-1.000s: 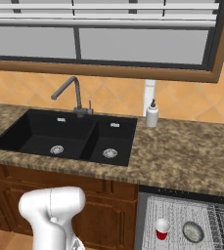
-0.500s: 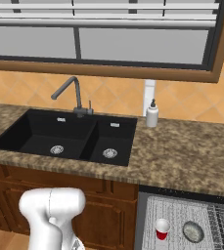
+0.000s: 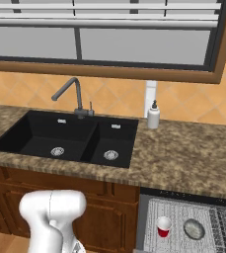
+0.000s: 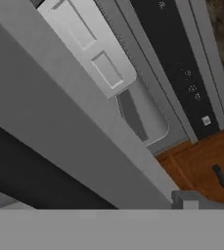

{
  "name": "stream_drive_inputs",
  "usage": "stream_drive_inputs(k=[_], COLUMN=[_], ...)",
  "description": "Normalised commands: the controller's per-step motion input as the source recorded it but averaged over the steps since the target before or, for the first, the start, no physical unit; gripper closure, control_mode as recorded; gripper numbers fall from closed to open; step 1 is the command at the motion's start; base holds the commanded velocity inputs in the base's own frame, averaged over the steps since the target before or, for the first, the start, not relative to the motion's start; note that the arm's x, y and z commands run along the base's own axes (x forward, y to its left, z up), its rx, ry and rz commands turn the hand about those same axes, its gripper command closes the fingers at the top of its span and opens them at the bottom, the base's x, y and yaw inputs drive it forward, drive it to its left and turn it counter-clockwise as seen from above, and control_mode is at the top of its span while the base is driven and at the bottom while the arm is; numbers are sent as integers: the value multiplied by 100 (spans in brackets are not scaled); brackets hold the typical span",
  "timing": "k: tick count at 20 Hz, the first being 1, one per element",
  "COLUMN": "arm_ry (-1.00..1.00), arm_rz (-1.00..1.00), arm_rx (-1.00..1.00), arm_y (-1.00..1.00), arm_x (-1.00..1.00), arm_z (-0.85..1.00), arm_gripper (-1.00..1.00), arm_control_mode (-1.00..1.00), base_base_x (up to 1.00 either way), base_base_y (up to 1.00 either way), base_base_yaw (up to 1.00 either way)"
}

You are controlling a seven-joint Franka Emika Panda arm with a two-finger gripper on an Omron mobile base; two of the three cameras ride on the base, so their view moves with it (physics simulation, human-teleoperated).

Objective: Pick up the cup and bowl from the counter, place them in the dishwasher, and close the dishwasher door.

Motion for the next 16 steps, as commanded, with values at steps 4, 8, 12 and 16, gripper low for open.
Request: stream_drive_inputs(k=[4, 8, 12, 16], arm_ry=[-1, -3, -9, -19], arm_rz=[41, 45, 41, 23], arm_rx=[2, 5, 5, 0], arm_y=[-14, -9, -12, -1], arm_x=[94, 100, 91, 54], arm_z=[-39, -51, -54, -58], arm_gripper=[-100, -100, -100, -100], arm_control_mode=[-100, -100, -100, -100], base_base_x=[0, 0, 0, 0], base_base_y=[0, 0, 0, 0], base_base_yaw=[0, 0, 0, 0])
